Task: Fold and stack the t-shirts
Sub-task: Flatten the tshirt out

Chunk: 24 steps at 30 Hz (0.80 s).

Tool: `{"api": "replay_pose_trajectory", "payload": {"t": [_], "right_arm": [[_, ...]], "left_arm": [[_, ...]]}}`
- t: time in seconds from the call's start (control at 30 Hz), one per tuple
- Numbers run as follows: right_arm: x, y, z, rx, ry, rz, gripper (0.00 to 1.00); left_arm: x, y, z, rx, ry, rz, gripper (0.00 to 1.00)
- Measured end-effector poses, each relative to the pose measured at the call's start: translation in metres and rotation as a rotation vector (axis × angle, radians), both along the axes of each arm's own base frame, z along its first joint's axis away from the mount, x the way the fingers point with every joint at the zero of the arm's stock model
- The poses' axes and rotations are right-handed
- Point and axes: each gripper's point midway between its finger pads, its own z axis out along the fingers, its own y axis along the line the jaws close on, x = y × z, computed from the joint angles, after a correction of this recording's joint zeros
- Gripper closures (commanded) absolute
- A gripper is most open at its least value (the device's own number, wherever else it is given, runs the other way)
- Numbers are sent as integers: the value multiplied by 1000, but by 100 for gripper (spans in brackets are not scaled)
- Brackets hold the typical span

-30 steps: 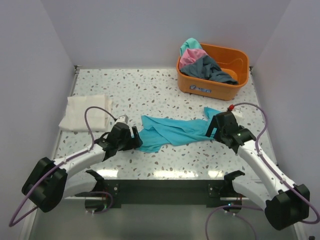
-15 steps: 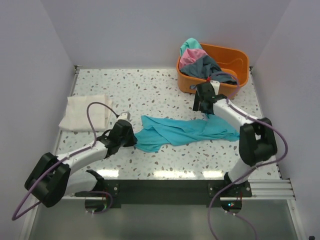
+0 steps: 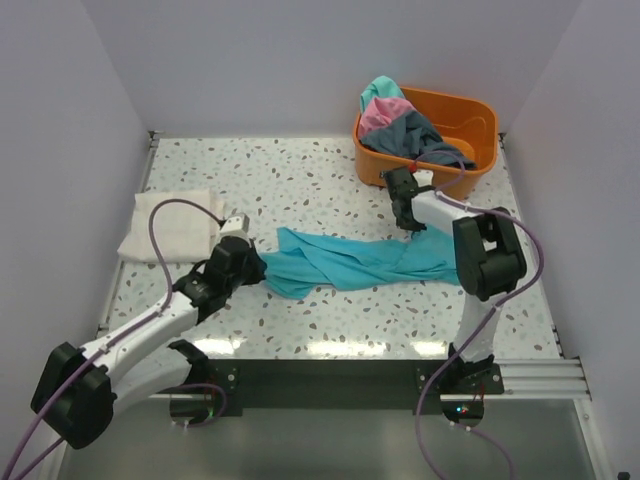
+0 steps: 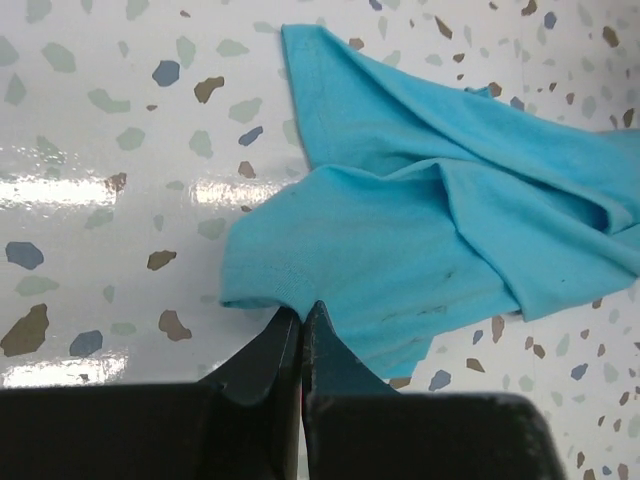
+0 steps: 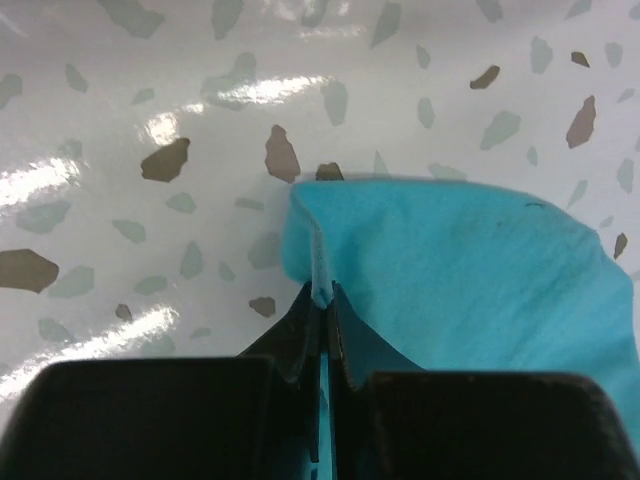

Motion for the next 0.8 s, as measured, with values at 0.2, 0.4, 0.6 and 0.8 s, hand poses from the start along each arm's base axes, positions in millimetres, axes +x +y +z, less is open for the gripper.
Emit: {"api": "replay_pose_trajectory", "payload": {"t": [0.2, 0.4, 0.6, 0.8], "right_arm": [[-20, -12, 59, 21, -109, -10, 100], [-49, -35, 290, 127, -670, -54, 100], [-153, -87, 468, 206, -1148, -167, 100], [-224, -116, 534, 236, -1331, -210, 100]], "left_arm": [[12, 8, 70, -30, -141, 54, 100], [4, 41, 204, -143, -438, 179, 100], [-40, 110, 283, -225, -619, 406, 100], [-80, 155, 327, -299, -715, 527, 100]]}}
